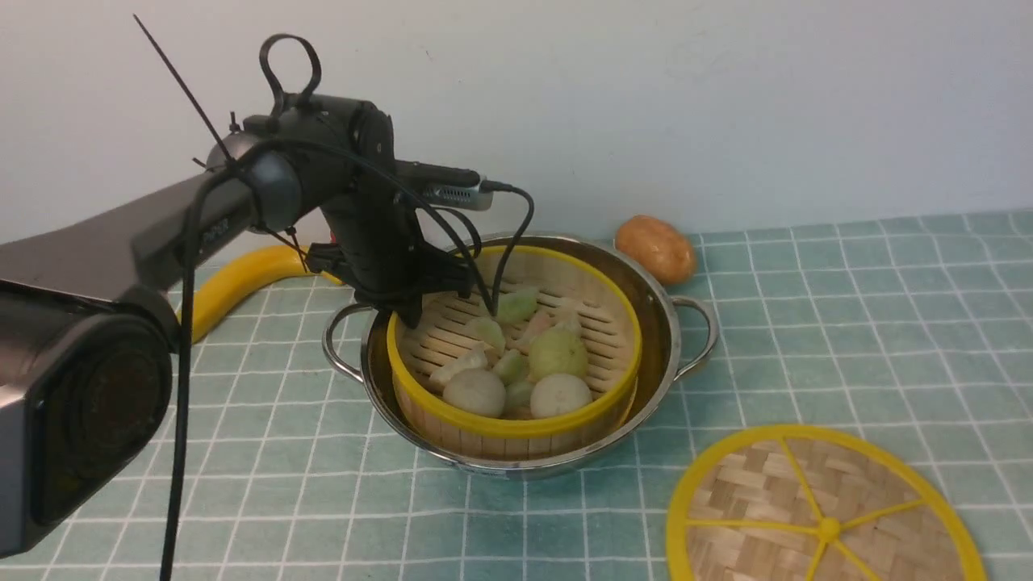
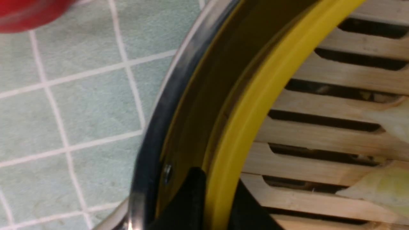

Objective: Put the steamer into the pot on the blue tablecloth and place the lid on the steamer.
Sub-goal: 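Place the bamboo steamer basket with dumplings into the steel pot with the left gripper, then move the gripper down to the bamboo steamer lid and grasp its center knob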

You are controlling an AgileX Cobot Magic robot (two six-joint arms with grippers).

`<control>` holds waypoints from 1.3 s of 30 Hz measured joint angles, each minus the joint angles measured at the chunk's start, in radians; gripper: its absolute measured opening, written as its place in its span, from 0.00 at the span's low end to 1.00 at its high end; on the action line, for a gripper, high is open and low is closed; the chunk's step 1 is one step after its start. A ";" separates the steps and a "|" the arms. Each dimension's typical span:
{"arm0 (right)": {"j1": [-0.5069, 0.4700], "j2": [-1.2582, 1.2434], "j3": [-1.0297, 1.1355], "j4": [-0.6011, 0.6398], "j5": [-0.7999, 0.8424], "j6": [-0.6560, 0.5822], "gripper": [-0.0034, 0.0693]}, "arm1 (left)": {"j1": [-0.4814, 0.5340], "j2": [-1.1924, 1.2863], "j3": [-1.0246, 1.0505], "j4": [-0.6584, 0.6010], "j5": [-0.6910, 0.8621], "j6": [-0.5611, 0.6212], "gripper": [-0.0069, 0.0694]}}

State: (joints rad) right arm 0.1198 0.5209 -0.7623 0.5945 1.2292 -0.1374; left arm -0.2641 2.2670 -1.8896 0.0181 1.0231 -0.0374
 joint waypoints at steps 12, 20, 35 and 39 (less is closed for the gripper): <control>0.000 0.000 0.000 0.000 0.000 0.025 0.38 | 0.000 0.021 -0.009 -0.042 -0.043 0.003 0.13; 0.000 0.000 0.000 0.000 0.000 0.025 0.38 | 0.000 0.022 -0.024 -0.049 -0.018 0.012 0.20; 0.000 0.025 0.000 0.143 -0.132 -0.018 0.38 | 0.000 -0.161 -0.452 -0.044 0.183 0.103 0.82; 0.000 0.122 0.000 0.378 -0.157 -0.170 0.38 | 0.000 -0.335 -0.466 -0.018 0.185 0.109 0.80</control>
State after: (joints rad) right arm 0.1198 0.6425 -0.7623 0.9723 1.0718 -0.3074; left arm -0.2641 1.9317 -2.3552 0.0000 1.2086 0.0715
